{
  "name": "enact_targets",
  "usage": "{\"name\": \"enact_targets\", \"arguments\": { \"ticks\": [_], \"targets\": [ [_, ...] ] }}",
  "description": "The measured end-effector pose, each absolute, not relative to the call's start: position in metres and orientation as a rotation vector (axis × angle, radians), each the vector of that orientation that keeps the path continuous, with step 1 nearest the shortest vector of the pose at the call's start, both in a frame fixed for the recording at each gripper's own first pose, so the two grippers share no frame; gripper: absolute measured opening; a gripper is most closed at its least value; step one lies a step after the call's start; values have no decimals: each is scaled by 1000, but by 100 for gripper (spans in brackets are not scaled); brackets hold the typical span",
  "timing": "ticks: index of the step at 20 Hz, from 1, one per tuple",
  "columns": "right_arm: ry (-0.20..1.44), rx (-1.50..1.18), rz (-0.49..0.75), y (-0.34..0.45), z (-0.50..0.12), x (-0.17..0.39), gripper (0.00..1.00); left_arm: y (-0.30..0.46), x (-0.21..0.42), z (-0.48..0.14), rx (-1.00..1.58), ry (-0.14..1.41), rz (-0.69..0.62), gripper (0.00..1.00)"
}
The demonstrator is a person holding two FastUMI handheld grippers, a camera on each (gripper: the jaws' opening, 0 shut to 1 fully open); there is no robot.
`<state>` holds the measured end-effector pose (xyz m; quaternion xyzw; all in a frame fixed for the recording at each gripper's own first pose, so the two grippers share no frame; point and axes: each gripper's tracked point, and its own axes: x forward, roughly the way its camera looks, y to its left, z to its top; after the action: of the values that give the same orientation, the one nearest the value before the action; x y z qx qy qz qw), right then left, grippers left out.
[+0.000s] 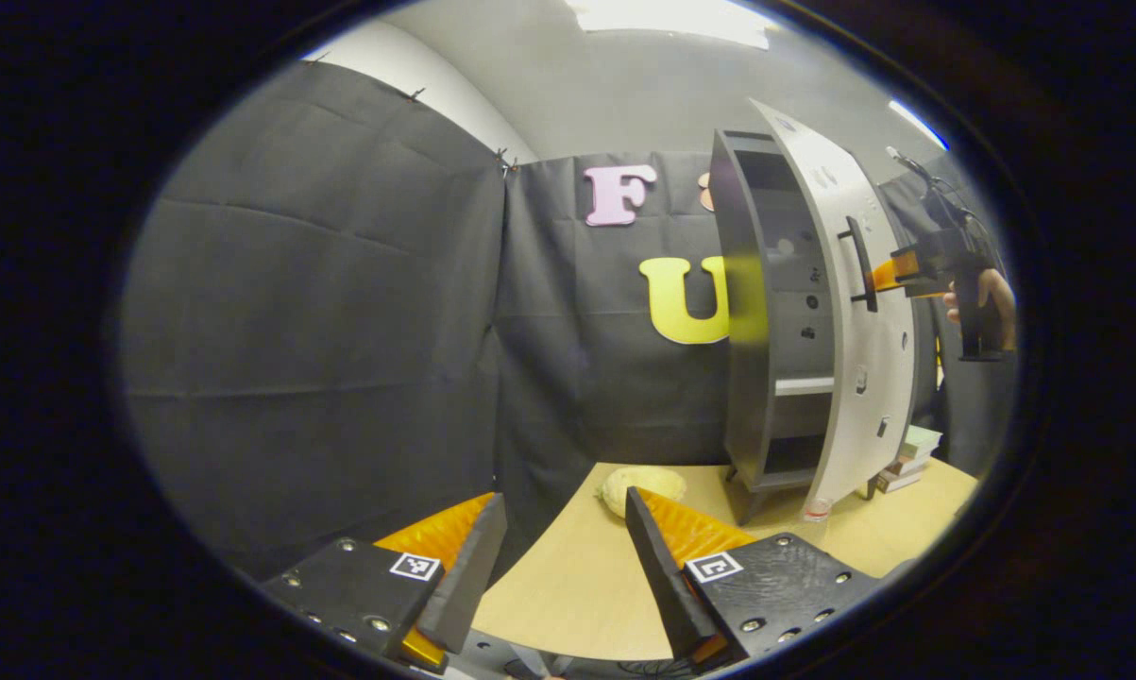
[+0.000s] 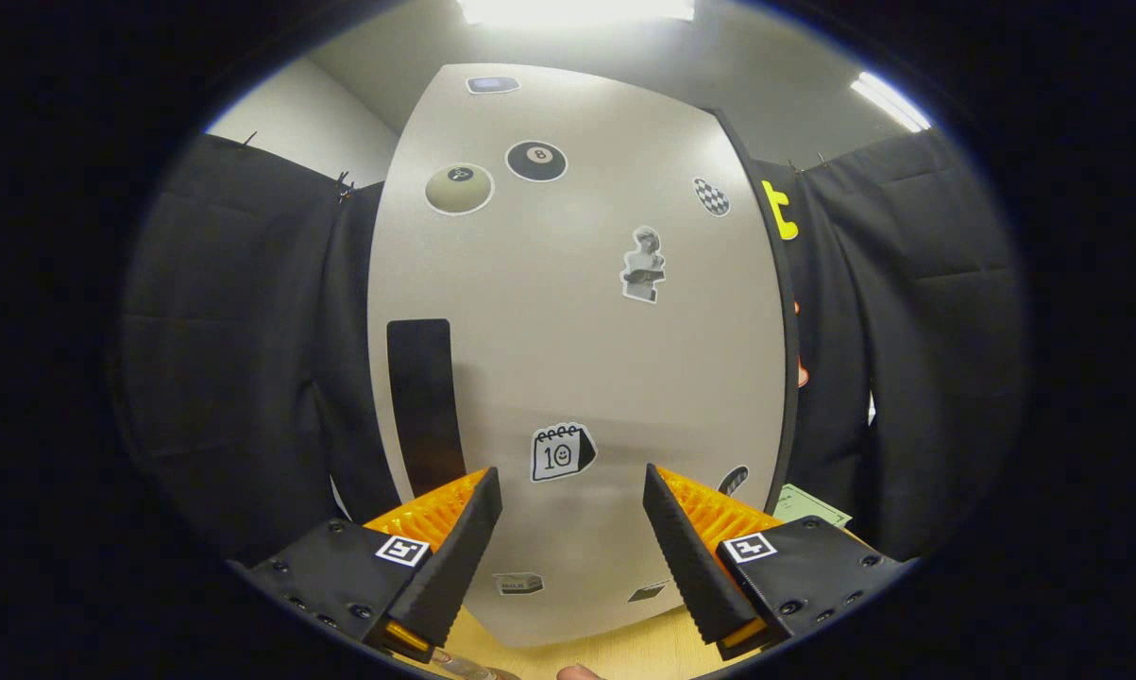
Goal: Open the cabinet door with the right hand, grasp the bottle in the cabinet with the left hand and place it on the coaster, then close the cabinet door with the right hand.
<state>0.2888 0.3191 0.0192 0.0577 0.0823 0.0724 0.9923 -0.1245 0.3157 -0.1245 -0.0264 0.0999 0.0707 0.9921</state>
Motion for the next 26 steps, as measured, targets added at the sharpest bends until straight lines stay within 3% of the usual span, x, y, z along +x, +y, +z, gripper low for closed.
{"name": "enact_targets", "arguments": {
  "ticks": [10, 26],
  "targets": [
    [215, 126, 172, 329, 6, 329, 97, 297, -120, -112, -55, 200, 137, 76],
    [124, 17, 143, 183, 13, 212, 98, 126, -68, -46, -36, 135, -12, 79]
  ]
}}
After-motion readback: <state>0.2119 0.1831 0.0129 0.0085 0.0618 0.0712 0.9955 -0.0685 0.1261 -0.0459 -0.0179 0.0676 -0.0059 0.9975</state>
